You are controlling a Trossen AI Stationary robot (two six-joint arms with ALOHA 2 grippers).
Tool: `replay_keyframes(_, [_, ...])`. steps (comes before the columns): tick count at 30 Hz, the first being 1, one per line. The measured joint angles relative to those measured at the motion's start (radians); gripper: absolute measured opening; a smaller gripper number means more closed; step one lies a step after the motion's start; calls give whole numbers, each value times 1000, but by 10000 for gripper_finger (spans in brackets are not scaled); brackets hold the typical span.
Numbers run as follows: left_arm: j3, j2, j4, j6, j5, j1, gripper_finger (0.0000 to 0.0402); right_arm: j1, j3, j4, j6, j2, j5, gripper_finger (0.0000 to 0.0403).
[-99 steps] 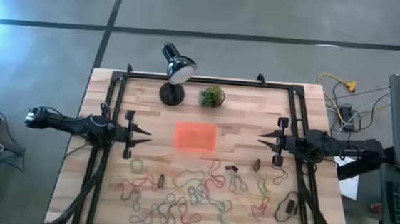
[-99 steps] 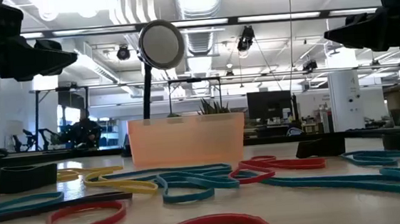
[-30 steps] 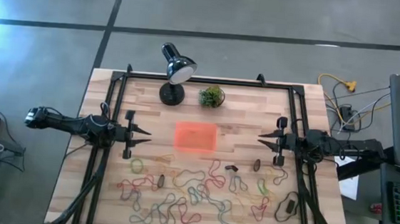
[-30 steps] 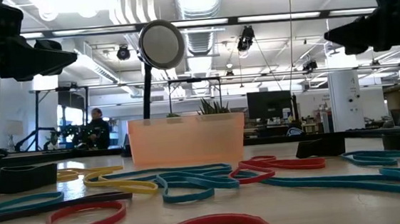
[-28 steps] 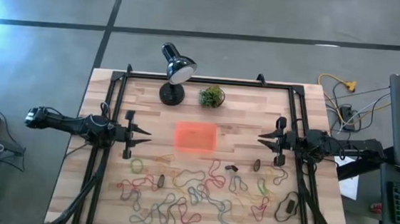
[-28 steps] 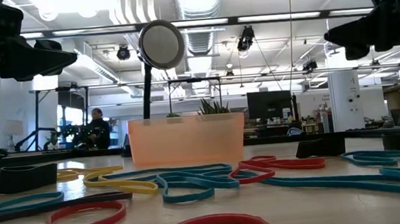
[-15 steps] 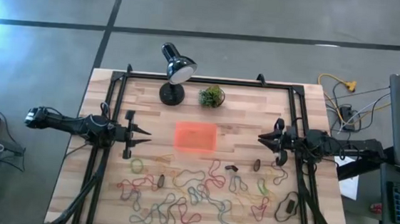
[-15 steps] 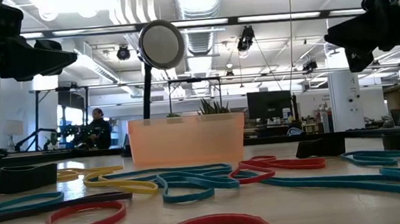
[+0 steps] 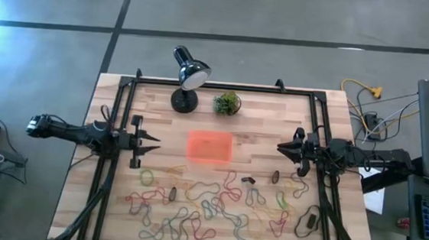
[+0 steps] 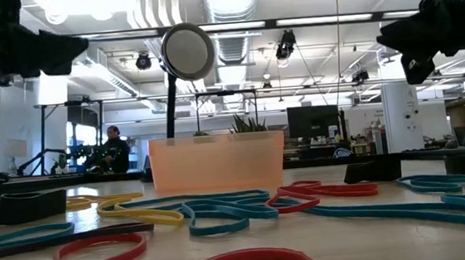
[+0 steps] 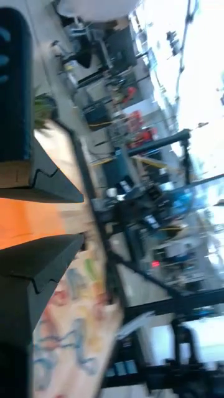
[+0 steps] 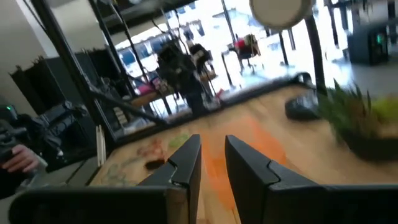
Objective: Pick and place rubber bands into bin
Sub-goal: Put the black rubberband into the orange bin
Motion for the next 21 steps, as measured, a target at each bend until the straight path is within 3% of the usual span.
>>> replay_keyframes(6, [0, -1, 222, -75, 0, 0, 77, 0, 0, 262, -226, 65, -83, 68])
replay_keyframes(11, [0, 0, 315, -81, -8, 0, 77, 0, 0, 511, -421, 153, -85, 68])
replay_keyframes(17, [0, 10, 303, -91, -8, 0, 77, 0, 0, 574, -426, 229, -84, 68])
replay_keyframes(21, [0, 39, 287, -226, -7, 0, 77, 0, 0, 484, -313, 280, -106, 68])
